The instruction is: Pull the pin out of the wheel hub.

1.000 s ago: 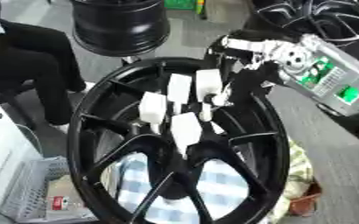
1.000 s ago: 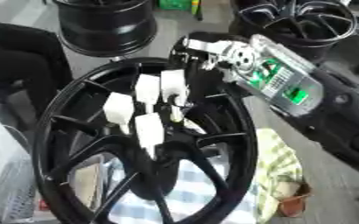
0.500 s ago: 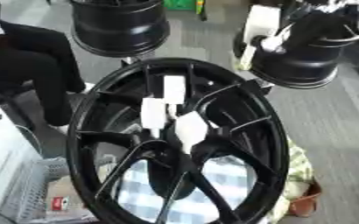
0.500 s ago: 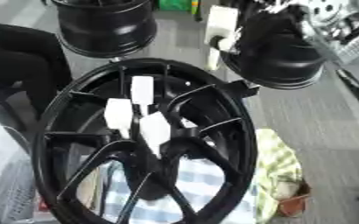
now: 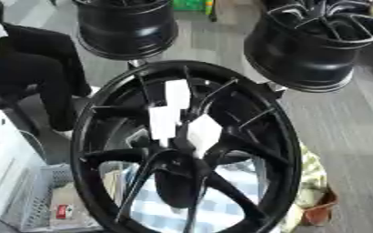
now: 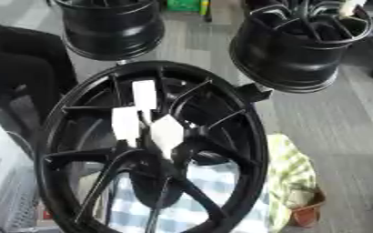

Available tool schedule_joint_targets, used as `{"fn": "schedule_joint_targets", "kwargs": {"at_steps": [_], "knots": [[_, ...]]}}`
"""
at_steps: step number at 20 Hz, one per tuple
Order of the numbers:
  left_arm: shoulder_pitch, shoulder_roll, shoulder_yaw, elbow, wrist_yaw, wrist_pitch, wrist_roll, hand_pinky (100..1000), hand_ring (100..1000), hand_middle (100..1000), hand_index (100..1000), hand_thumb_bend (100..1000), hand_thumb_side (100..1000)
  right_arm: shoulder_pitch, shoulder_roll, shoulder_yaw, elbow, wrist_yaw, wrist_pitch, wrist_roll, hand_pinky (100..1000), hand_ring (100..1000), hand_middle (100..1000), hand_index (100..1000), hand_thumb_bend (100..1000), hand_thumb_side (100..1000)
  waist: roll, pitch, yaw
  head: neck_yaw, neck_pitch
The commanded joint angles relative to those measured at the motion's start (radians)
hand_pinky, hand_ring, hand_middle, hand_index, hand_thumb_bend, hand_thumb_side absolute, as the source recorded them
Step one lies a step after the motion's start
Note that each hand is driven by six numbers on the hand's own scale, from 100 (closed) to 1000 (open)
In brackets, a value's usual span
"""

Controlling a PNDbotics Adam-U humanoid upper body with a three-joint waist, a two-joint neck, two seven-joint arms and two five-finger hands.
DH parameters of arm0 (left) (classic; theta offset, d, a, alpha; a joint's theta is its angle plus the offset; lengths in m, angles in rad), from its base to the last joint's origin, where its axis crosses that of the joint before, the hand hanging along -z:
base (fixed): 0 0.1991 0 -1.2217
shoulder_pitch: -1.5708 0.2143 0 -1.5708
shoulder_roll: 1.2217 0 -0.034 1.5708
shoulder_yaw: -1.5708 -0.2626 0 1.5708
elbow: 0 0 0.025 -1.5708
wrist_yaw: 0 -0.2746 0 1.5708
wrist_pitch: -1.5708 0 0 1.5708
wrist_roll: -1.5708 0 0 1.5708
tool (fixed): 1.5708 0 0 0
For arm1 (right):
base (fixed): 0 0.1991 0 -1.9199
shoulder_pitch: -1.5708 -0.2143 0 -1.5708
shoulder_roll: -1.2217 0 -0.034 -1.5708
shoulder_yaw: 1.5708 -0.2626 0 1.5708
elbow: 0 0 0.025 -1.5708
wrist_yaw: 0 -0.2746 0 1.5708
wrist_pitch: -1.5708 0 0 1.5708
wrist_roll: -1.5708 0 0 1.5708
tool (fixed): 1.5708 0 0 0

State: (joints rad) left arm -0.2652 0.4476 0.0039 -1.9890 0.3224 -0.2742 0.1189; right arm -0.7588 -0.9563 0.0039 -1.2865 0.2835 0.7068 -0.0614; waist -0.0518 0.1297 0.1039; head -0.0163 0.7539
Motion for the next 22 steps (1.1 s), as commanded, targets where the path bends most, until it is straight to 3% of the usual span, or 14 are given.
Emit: {"fn": "schedule_joint_targets", "kwargs": {"at_steps": [1,5,7,8,9,11,16,22], "knots": [[-0.007,0.026,0.012,-0.011,-0.004,-0.004,0.005,784,754,655,810,100,578,-0.043,-0.04,-0.069,0.164,0.089,0.01,-0.091,744,551,404,469,270,100,0.003,-0.014,-0.002,0.007,-0.012],[-0.007,0.026,0.01,-0.011,-0.005,-0.005,0.003,784,754,655,810,100,575,-0.118,-0.01,-0.116,0.358,0.197,0.029,-0.17,754,585,464,530,286,100,0.006,-0.017,-0.004,0.009,-0.01],[-0.006,0.026,0.01,-0.011,-0.005,-0.005,0.004,784,754,655,810,100,575,-0.158,0.012,-0.133,0.437,0.228,0.033,-0.197,770,651,560,642,402,100,0.008,-0.018,-0.005,0.008,-0.011],[-0.006,0.025,0.01,-0.011,-0.005,-0.005,0.004,784,754,655,810,100,575,-0.174,0.023,-0.136,0.472,0.238,0.031,-0.194,772,663,577,660,421,100,0.008,-0.019,-0.005,0.008,-0.012],[-0.006,0.025,0.01,-0.011,-0.005,-0.005,0.003,784,754,655,810,100,574,-0.187,0.033,-0.136,0.503,0.243,0.025,-0.176,787,748,711,784,555,138,0.009,-0.019,-0.005,0.007,-0.012],[-0.005,0.025,0.01,-0.011,-0.007,-0.006,0.003,784,754,655,810,100,574,-0.205,0.043,-0.133,0.54,0.253,0.003,-0.118,793,769,761,828,533,219,0.009,-0.019,-0.005,0.007,-0.011],[-0.005,0.024,0.009,-0.011,-0.009,-0.005,0.002,784,754,656,810,100,574,-0.222,0.049,-0.145,0.547,0.29,-0.022,-0.057,788,766,761,821,531,241,0.009,-0.018,-0.007,0.009,-0.008],[-0.003,0.023,0.009,-0.011,-0.01,-0.004,0.002,784,754,656,810,100,576,-0.228,0.05,-0.166,0.511,0.278,-0.033,-0.1,771,729,713,787,545,210,0.009,-0.019,-0.011,0.011,-0.006]]}}
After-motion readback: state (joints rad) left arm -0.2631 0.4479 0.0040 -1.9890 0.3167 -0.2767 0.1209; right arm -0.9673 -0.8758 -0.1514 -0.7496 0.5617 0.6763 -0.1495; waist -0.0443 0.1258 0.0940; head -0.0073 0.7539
